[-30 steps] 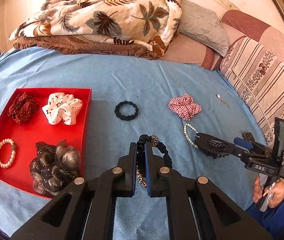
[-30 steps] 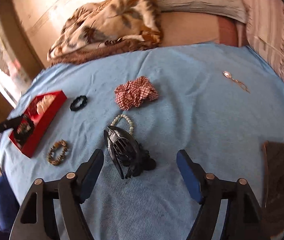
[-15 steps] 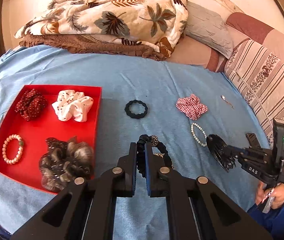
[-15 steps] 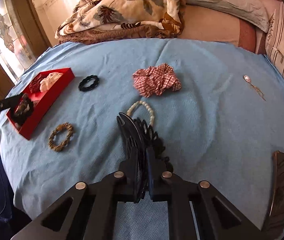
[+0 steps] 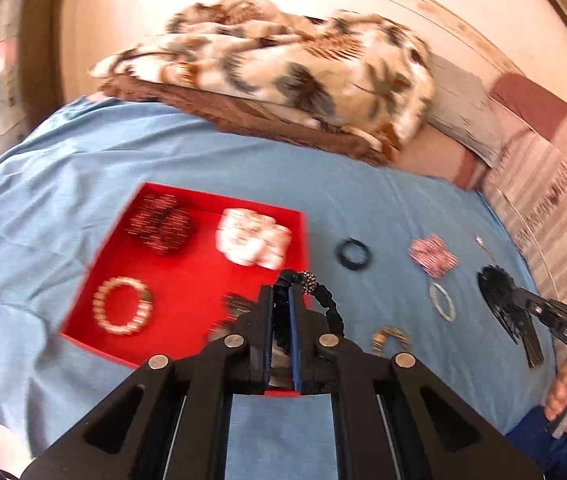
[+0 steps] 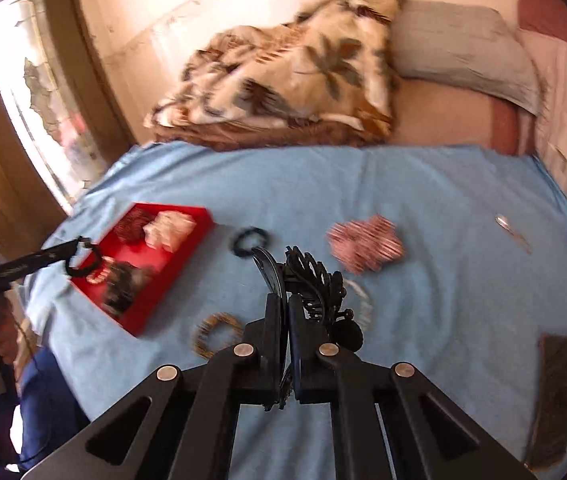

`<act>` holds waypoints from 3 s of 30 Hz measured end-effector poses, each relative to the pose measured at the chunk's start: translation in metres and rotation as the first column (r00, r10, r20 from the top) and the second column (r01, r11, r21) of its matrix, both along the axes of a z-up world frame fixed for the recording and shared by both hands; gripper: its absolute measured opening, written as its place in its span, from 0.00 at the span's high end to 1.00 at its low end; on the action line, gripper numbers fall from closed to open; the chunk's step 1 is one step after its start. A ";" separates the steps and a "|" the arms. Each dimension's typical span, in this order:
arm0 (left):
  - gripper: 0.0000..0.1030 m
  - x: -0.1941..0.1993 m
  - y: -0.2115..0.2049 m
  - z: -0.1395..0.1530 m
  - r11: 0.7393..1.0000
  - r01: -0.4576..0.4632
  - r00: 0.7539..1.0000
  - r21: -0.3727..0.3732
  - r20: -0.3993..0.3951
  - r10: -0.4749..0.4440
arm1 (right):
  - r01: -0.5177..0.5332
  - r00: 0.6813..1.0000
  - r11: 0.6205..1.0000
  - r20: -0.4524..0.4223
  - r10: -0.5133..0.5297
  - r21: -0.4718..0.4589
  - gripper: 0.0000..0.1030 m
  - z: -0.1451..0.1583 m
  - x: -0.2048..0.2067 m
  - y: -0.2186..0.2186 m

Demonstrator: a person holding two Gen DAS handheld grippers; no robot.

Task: Organize jewelry
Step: 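Lift the hair ties and claw clip and carry both toward the red tray, then lower the hair ties and claw clip into the tray and open both tools, then grasp the leopard-print scrunchie with left tool while right tool grasps white bead bracelet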

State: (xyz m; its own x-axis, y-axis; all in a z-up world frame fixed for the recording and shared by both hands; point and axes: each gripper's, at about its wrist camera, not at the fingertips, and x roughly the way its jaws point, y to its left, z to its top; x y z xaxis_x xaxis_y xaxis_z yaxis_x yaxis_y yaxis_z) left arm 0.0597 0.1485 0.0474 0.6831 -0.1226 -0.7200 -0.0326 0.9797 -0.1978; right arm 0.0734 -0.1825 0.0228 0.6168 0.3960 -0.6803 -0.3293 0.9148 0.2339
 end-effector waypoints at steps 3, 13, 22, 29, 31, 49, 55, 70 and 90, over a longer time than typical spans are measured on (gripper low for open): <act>0.93 0.007 0.027 0.002 0.999 -0.049 0.999 0.003 0.001 0.049 | -0.059 0.998 0.998 0.004 0.059 0.031 0.95 0.007 0.009 0.034; 0.93 0.032 0.077 -0.035 0.988 -0.148 0.988 -0.055 -0.049 0.145 | -0.242 0.970 0.970 -0.026 0.242 0.015 0.95 -0.010 0.049 0.174; 0.93 0.042 0.088 -0.085 0.976 -0.203 0.974 -0.074 -0.119 0.193 | -0.301 0.949 0.954 -0.094 0.300 0.005 0.95 -0.046 0.091 0.263; 0.93 0.034 0.092 -0.093 0.978 -0.201 0.973 -0.053 -0.125 0.193 | -0.307 0.944 0.951 -0.133 0.302 -0.024 0.95 -0.071 0.118 0.298; 0.93 0.033 0.091 -0.094 0.980 -0.194 0.974 -0.050 -0.125 0.186 | -0.307 0.943 0.951 -0.143 0.300 -0.024 0.95 -0.077 0.123 0.302; 0.92 0.032 0.089 -0.095 0.976 -0.216 0.971 0.036 -0.093 0.219 | -0.304 0.938 0.953 -0.177 0.299 -0.005 0.94 -0.093 0.130 0.311; 0.90 0.031 0.087 -0.095 0.976 -0.211 0.973 0.046 -0.085 0.214 | -0.310 0.938 0.951 -0.162 0.305 -0.007 0.94 -0.087 0.126 0.312; 0.65 0.022 0.078 -0.086 0.967 -0.228 0.973 0.112 -0.007 0.230 | -0.268 0.958 0.962 -0.097 0.271 0.045 0.92 -0.043 0.109 0.278; 0.62 -0.027 0.071 -0.040 0.956 -0.285 0.959 0.067 0.026 0.284 | 0.107 0.992 0.992 -0.076 -0.102 0.061 0.49 -0.023 0.029 0.040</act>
